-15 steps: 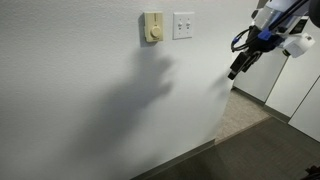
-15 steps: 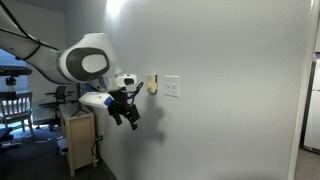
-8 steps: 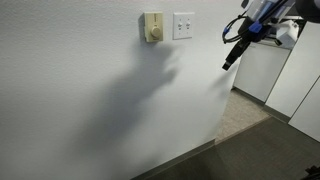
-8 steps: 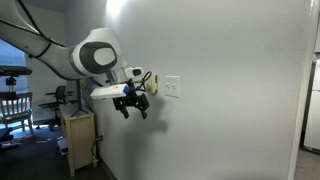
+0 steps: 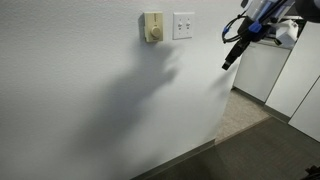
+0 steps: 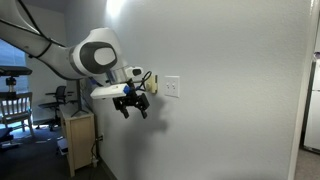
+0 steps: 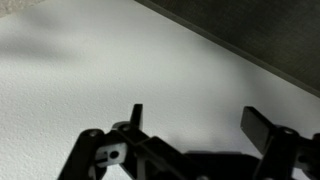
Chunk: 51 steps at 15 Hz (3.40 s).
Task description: Turn off the light switch on the right
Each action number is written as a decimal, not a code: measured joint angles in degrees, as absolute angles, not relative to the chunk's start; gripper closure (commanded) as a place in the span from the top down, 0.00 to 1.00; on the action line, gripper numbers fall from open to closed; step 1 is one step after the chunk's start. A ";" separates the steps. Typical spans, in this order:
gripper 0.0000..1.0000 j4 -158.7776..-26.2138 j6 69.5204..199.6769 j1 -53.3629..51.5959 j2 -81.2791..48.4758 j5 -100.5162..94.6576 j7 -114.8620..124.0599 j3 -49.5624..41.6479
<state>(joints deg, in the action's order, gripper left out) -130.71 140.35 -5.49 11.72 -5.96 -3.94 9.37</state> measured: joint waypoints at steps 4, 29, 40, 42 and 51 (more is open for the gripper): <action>1.00 -130.36 140.55 -5.66 11.76 -7.55 -4.12 9.37; 1.00 -121.69 138.44 -6.69 11.00 -22.01 -17.09 9.68; 1.00 -117.60 134.93 -8.81 6.91 -23.24 -37.13 9.22; 1.00 -115.06 133.76 -8.75 5.19 -23.30 -44.24 8.32; 1.00 -104.64 134.56 -8.67 -2.15 -32.99 -54.08 7.87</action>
<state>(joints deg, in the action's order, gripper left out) -104.64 134.56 -8.67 -2.15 -32.99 -54.08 7.87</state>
